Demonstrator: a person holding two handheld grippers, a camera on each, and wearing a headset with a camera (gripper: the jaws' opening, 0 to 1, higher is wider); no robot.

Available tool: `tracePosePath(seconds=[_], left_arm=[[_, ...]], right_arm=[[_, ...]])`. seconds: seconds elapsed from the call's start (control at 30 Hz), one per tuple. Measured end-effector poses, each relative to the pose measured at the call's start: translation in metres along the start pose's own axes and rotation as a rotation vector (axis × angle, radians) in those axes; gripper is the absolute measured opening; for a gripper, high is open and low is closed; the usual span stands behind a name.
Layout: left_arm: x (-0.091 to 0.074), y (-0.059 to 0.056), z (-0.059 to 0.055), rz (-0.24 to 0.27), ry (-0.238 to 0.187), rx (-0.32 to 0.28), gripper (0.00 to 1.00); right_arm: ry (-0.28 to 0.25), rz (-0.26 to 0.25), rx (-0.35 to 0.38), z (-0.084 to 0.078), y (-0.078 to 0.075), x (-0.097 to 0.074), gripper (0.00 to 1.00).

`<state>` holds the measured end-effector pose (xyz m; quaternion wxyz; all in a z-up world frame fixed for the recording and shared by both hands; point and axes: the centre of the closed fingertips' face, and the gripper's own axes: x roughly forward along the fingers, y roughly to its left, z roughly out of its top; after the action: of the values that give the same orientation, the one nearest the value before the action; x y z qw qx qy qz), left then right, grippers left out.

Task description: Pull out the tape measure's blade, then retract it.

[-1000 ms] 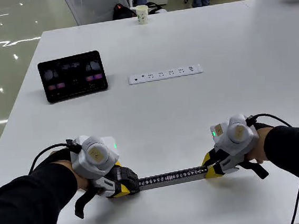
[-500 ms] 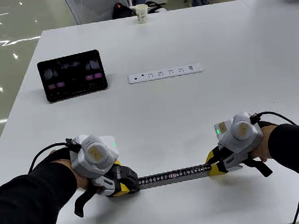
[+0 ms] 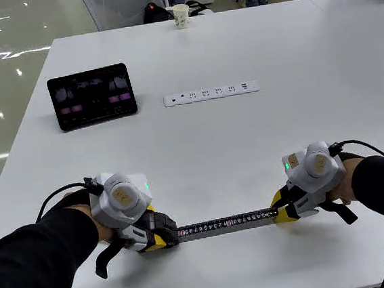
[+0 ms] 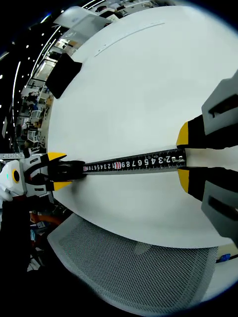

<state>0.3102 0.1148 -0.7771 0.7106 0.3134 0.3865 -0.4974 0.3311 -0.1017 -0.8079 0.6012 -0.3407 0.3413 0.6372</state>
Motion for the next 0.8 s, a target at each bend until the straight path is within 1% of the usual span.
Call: tracePosePath(seconds=[0.8], left_arm=[[-0.001, 0.000, 0.000, 0.000, 0.000, 0.001, 0.33]], right_arm=[[0.008, -0.010, 0.019, -0.012, -0.002, -0.008, 0.09]])
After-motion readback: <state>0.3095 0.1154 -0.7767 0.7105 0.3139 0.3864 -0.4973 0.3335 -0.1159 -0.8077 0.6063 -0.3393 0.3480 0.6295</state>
